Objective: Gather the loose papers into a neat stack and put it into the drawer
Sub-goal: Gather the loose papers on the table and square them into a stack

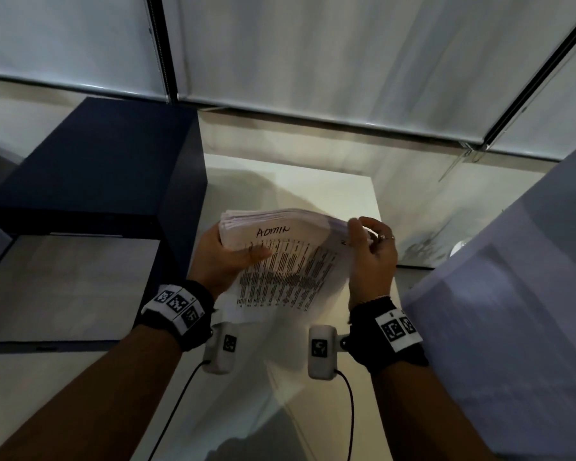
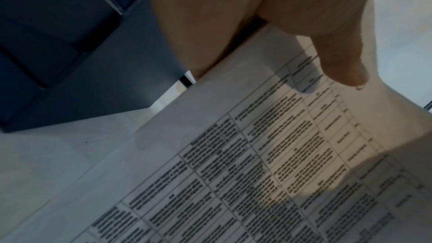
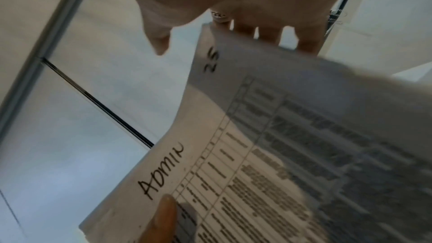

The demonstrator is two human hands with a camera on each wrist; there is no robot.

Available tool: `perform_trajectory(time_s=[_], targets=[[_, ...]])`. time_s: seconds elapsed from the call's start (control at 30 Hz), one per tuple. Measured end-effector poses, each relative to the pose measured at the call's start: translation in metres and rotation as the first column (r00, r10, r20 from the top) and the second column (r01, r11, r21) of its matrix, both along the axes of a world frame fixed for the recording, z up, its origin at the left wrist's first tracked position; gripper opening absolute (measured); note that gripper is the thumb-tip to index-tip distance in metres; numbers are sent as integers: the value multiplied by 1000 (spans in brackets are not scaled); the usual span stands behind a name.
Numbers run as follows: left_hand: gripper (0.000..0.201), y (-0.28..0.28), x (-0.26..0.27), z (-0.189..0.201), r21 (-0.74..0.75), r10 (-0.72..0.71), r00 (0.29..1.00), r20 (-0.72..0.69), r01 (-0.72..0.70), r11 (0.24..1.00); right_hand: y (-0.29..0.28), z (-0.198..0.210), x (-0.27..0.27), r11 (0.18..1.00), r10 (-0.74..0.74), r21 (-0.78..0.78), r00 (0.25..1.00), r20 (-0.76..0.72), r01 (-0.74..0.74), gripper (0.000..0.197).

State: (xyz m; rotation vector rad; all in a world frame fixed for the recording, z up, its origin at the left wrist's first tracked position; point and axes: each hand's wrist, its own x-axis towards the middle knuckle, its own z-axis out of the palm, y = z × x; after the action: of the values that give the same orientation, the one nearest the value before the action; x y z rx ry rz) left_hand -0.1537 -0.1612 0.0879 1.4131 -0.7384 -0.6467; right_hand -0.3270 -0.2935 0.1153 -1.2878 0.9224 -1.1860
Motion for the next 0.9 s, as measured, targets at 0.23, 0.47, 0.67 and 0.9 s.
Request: perform_trajectory(time_s=[0.23, 0.47, 0.67, 0.9], targets=[[51, -4, 2, -5, 35, -19, 1000, 18, 18, 999, -12, 8, 9, 986, -162, 38, 986, -24, 163, 25], [42, -5, 12, -14, 73, 7, 1000, 28, -9, 997, -20, 4, 5, 999, -33, 22, 999, 15, 33, 19], [26, -8, 6, -17, 79, 73, 997, 19, -75, 994, -22, -30, -13, 980, 198, 8, 969, -150, -199, 87], [17, -24, -12, 4, -31, 245, 969, -11, -245, 969, -22, -17, -11, 974, 139, -148, 970, -200, -170, 27]])
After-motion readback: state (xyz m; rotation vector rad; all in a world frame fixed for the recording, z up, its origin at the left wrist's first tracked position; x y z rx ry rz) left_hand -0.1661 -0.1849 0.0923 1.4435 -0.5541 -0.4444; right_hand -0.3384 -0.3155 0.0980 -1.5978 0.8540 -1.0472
